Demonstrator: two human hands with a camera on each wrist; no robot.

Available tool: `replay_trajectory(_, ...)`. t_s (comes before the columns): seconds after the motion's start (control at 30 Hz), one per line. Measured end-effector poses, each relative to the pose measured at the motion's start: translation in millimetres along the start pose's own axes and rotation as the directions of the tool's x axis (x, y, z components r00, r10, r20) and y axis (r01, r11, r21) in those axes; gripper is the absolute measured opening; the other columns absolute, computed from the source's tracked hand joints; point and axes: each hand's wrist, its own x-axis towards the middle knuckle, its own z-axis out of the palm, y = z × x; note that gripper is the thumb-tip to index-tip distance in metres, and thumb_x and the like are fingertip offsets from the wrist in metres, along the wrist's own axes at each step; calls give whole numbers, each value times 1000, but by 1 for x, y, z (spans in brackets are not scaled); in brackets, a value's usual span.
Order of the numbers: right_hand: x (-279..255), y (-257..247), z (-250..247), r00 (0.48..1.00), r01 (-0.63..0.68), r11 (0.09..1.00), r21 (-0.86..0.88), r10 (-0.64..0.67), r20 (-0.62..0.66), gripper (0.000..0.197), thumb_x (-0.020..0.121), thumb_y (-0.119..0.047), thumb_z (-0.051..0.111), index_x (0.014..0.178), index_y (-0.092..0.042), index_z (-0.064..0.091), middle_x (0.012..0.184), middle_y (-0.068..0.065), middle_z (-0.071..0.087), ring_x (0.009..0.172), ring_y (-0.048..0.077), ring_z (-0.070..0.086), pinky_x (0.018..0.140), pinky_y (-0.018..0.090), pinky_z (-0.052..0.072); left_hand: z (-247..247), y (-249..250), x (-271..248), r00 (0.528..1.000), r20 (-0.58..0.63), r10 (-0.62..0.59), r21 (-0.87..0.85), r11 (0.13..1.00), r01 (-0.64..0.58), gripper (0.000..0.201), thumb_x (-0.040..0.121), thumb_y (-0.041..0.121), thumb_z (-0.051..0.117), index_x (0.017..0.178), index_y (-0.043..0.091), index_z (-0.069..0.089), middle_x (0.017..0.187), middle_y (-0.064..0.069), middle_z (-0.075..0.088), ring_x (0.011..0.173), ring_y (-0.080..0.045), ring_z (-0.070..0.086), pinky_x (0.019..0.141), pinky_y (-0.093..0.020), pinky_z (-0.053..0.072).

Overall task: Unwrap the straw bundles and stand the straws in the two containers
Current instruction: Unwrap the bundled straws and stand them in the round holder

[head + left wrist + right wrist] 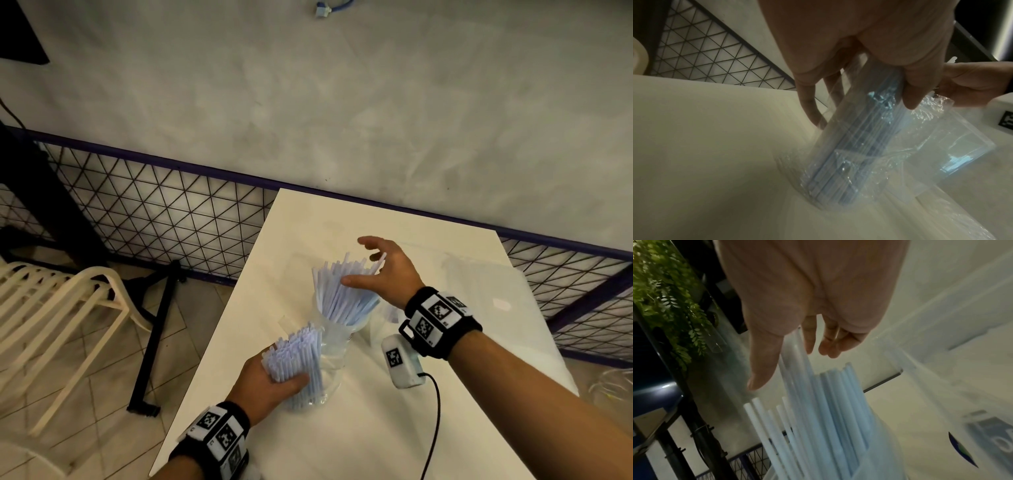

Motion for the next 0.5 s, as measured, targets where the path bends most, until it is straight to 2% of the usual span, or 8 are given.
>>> replay_trajectory(0.1, -2, -3, -1, 996, 72, 994, 87, -67, -58, 97, 60, -36, 92, 141, -28, 41, 138, -10, 43, 116, 6, 50, 84, 14, 42, 0, -1, 0, 1000, 4, -5, -3, 1000, 5, 38, 71, 9, 85, 96, 27, 64, 88, 30, 70, 81, 8, 67, 68, -7, 51)
replay_trajectory(0.2, -8, -9, 3, 987, 148, 984, 100, -140, -82, 86, 75, -40, 82, 145, -29, 34, 147, -12, 40, 125, 3, 45, 98, 19, 40, 0, 0, 0, 1000, 3, -13, -3, 1000, 13, 39, 70, 11, 86, 97, 28, 63, 90, 31, 69, 83, 8, 67, 68, -7, 51)
replay_trajectory(0.3, -15, -12, 10, 979, 203, 976, -79, -203, 12, 68, 93, -48, 58, 150, -22, 30, 155, -4, 36, 137, 7, 34, 112, 30, 31, 0, 0, 1, 1000, 4, -16, -3, 1000, 16, 39, 70, 12, 86, 96, 29, 63, 90, 31, 69, 84, 8, 66, 68, -6, 51)
replay_trajectory(0.37, -17, -9, 17, 965, 252, 929, -270, -221, 143, 72, 94, -56, 46, 152, -19, 26, 159, 0, 28, 146, 14, 24, 118, 39, 23, 0, 0, 1, 1000, 3, -14, -1, 1000, 14, 39, 70, 11, 86, 96, 29, 63, 90, 31, 69, 83, 8, 67, 68, -6, 50)
replay_trajectory(0.43, -17, -4, 24, 955, 257, 885, -388, -173, 240, 78, 93, -58, 48, 154, -20, 19, 162, 0, 20, 150, 17, 13, 120, 42, 16, 0, 0, 1, 1000, 1, -10, -1, 1000, 10, 39, 70, 10, 86, 96, 28, 63, 89, 30, 70, 83, 8, 67, 68, -5, 50)
replay_trajectory(0.5, -15, -1, 30, 958, 240, 876, -418, -143, 251, 84, 91, -58, 55, 155, -20, 16, 163, 1, 17, 151, 19, 11, 121, 43, 14, 0, -1, 2, 1000, -1, -9, -4, 1000, 9, 38, 70, 9, 85, 95, 28, 63, 89, 31, 70, 82, 9, 67, 68, -5, 50)
